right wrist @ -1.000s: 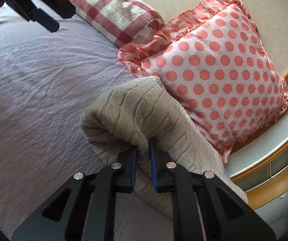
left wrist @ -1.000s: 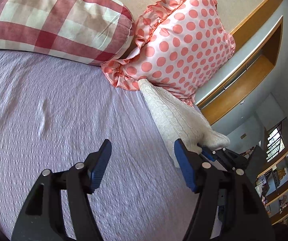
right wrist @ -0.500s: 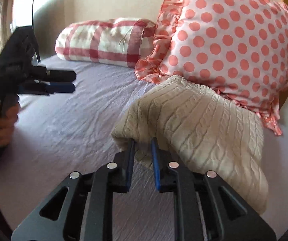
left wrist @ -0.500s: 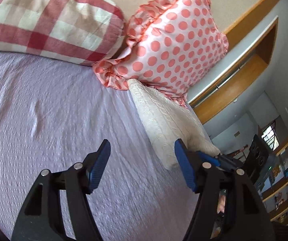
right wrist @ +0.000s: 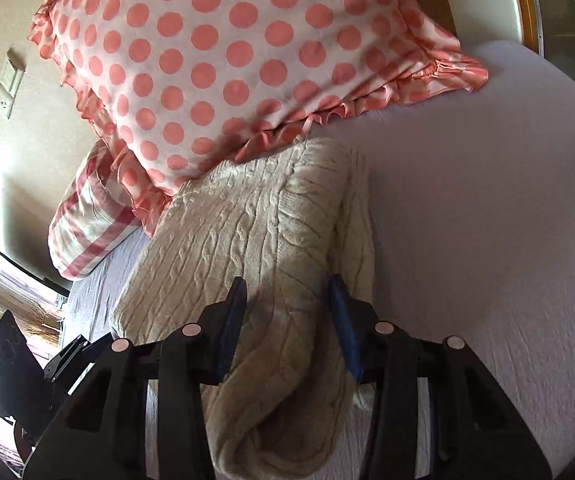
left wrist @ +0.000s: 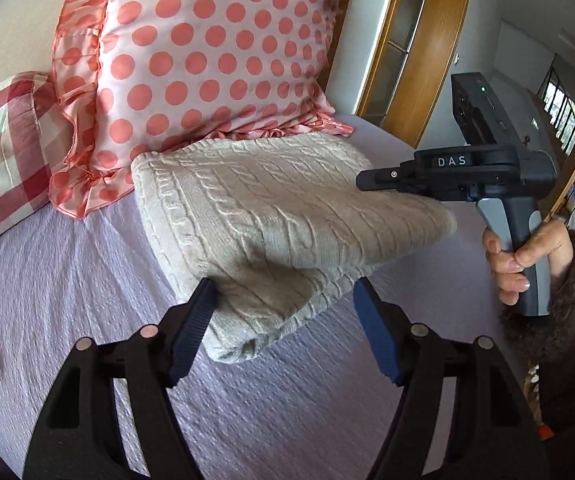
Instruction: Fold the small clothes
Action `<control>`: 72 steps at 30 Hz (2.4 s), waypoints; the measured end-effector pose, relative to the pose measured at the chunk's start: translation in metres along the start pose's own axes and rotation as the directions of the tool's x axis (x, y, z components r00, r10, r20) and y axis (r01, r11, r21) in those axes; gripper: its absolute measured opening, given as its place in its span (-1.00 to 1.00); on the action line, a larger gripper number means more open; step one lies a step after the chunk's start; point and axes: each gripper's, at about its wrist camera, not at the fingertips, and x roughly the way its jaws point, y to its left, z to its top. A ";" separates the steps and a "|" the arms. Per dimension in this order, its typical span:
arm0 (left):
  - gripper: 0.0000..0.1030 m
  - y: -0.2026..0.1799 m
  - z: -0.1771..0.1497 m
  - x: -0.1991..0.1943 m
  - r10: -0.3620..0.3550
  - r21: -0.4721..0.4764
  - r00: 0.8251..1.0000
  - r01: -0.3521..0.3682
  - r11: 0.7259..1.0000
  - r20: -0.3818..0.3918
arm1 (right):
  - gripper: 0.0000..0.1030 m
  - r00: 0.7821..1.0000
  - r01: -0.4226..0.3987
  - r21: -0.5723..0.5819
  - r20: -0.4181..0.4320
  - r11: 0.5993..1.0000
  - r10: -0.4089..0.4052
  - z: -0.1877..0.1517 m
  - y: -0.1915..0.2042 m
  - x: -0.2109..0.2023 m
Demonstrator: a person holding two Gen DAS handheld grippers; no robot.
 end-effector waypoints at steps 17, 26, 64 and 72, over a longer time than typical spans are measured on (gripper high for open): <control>0.21 0.017 -0.006 -0.021 -0.081 -0.077 0.995 0.085 0.993 0.058 | -0.59 0.979 -0.020 -0.154 0.198 0.988 0.050 -0.003 0.016 -0.059; 0.30 0.020 0.038 0.044 -0.001 -0.106 0.997 -0.007 0.994 -0.075 | -0.80 0.998 -0.068 -0.012 0.006 0.998 0.068 -0.028 -0.019 0.001; -0.13 0.201 -0.009 -0.077 0.117 -0.461 0.993 -0.111 0.880 -0.014 | -0.08 0.974 -0.226 -0.088 -0.055 0.970 0.222 0.001 0.092 0.076; 0.08 0.101 -0.007 -0.083 -0.027 -0.260 0.990 0.063 0.963 0.141 | 0.31 0.852 -0.517 -0.098 -0.146 0.850 0.502 -0.049 0.122 0.034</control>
